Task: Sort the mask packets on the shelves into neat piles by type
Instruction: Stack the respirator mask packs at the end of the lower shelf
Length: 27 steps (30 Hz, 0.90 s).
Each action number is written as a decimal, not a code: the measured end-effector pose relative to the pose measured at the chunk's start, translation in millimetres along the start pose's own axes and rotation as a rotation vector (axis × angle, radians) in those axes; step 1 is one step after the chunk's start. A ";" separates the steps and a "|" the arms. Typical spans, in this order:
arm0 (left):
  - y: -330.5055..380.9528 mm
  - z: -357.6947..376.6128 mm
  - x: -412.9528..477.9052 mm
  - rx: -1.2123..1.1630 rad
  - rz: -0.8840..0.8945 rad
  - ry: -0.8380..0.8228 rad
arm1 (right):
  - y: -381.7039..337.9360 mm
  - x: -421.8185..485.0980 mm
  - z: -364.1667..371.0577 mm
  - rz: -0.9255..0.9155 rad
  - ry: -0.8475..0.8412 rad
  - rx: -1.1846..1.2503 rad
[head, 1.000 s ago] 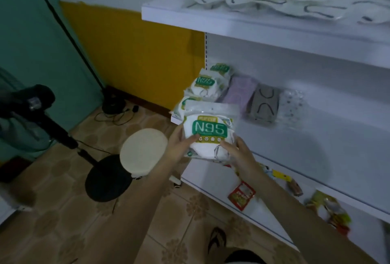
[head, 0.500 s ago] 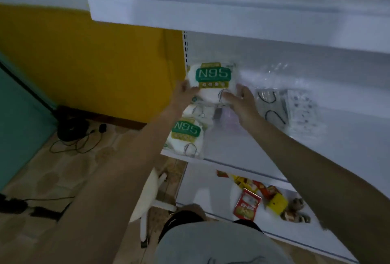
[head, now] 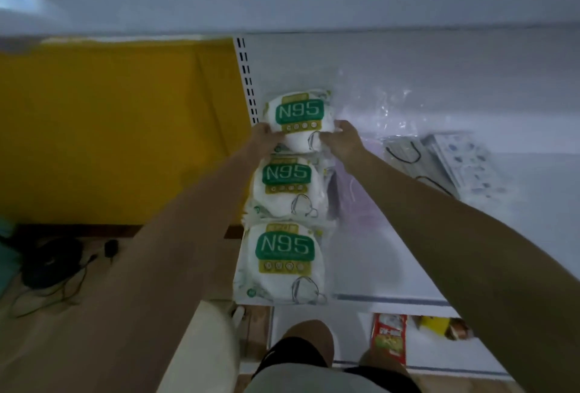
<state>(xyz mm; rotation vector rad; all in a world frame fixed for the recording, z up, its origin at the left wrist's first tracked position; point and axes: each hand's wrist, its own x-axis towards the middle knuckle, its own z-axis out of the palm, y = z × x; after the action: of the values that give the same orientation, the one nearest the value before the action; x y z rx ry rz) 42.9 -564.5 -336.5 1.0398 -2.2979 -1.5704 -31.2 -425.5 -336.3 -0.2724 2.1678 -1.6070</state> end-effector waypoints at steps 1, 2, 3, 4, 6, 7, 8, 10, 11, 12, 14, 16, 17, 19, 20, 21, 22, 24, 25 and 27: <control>-1.1 -1.7 0.6 -0.007 0.009 0.003 | -1.0 -0.6 0.1 -0.008 0.004 -0.006; -2.3 -4.2 1.8 -0.009 0.020 0.013 | -3.1 -1.0 -0.7 -0.008 -0.004 0.001; -4.0 -6.7 3.5 -0.019 0.041 0.028 | -5.0 -0.1 -1.3 -0.014 -0.009 0.017; -5.1 -8.5 3.2 -0.030 0.052 0.046 | -7.0 -0.8 -2.3 -0.022 -0.014 0.029; -7.4 -10.0 2.3 -0.029 0.066 0.055 | -8.6 -3.8 -4.8 -0.029 -0.028 0.017; -8.8 -9.4 1.7 -0.016 0.071 0.045 | -7.9 -5.3 -5.8 -0.020 -0.034 -0.007; -8.7 -7.8 -0.6 0.000 0.062 0.037 | -6.5 -7.0 -6.9 -0.008 -0.042 -0.033; -5.4 -6.6 -6.0 0.017 0.054 0.043 | -7.8 -12.3 -10.1 -0.031 -0.024 -0.100; -1.4 -8.1 -8.0 0.009 0.072 0.071 | -11.4 -14.9 -12.7 -0.077 0.015 -0.162; 5.0 -11.6 -13.6 -0.013 0.087 0.107 | -16.2 -17.2 -16.0 -0.137 0.052 -0.214; 13.7 -17.3 -21.0 -0.069 0.130 0.183 | -26.4 -22.5 -20.6 -0.257 0.080 -0.188; 18.4 -18.2 -36.4 -0.182 0.176 0.233 | -33.9 -37.7 -22.5 -0.285 0.069 -0.080; 16.6 -17.6 -48.4 -0.225 0.188 0.257 | -33.4 -49.4 -21.1 -0.273 0.070 -0.039; 6.1 -16.1 -74.3 -0.282 0.151 0.272 | -21.3 -71.6 -14.9 -0.212 0.060 0.055; -3.9 -15.5 -85.2 -0.298 0.118 0.256 | -11.0 -82.2 -11.1 -0.164 0.041 0.083; -13.9 -13.7 -97.3 -0.283 0.093 0.242 | -0.1 -93.5 -8.4 -0.117 0.025 0.063; -23.0 -11.8 -109.3 -0.229 0.066 0.225 | 11.3 -104.7 -6.6 -0.075 0.010 -0.005; -36.3 -7.2 -124.9 -0.089 0.027 0.172 | 31.7 -119.3 -4.4 -0.013 -0.035 -0.141; -41.6 -4.3 -127.3 -0.029 0.011 0.138 | 38.4 -122.2 -4.1 0.003 -0.059 -0.192; -48.3 -2.9 -124.2 0.034 -0.007 0.082 | 43.0 -120.6 -4.6 0.000 -0.081 -0.269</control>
<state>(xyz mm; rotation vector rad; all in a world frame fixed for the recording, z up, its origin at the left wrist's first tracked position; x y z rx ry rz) 158.1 -498.6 -348.1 1.1009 -2.2764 -1.4673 78.2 -360.0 -349.4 -0.4103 2.3173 -1.2787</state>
